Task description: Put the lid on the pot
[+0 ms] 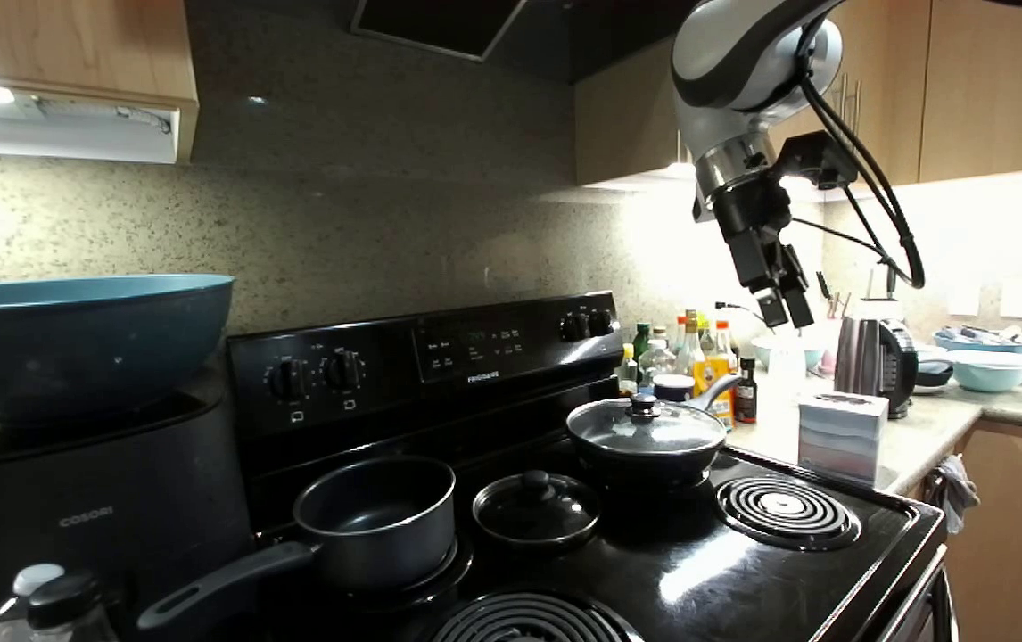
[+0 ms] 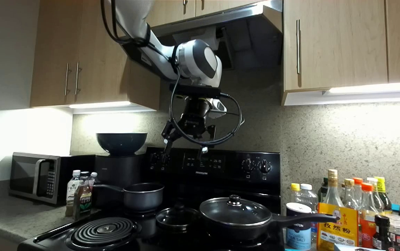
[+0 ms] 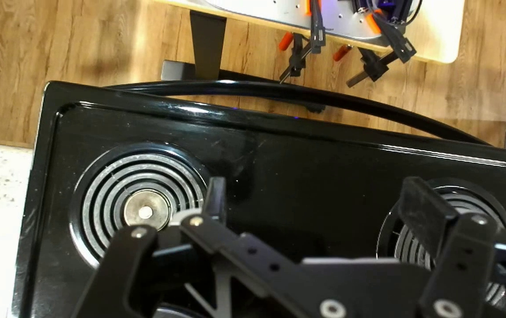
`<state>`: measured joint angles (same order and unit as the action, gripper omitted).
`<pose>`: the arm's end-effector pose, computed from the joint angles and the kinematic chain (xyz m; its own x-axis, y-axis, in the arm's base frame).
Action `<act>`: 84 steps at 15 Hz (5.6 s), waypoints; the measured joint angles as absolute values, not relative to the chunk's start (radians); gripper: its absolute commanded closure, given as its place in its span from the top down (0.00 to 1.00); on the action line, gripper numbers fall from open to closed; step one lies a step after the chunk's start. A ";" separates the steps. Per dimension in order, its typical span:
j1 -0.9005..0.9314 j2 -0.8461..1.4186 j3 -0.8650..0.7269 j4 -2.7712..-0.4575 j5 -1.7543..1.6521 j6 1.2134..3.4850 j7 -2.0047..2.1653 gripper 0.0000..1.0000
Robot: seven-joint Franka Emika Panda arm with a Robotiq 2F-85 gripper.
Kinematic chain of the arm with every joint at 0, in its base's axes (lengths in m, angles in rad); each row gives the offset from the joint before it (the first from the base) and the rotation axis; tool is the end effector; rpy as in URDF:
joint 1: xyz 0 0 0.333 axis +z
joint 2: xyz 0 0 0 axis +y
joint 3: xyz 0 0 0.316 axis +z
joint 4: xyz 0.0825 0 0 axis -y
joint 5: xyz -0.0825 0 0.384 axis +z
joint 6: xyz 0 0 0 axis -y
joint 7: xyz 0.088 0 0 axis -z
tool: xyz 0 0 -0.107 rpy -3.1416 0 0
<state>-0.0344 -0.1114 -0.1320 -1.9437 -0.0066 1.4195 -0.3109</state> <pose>0.4699 -0.0818 0.5028 0.9105 0.1627 -0.3802 0.1212 -0.9840 -0.1308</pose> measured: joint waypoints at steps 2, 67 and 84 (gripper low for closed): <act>-0.034 -0.101 -0.119 -1.955 -0.007 1.424 -0.311 1.00; 0.117 0.455 0.056 -1.798 -0.076 2.326 -0.079 1.00; 0.092 0.557 0.016 -1.705 -0.101 2.380 0.006 0.46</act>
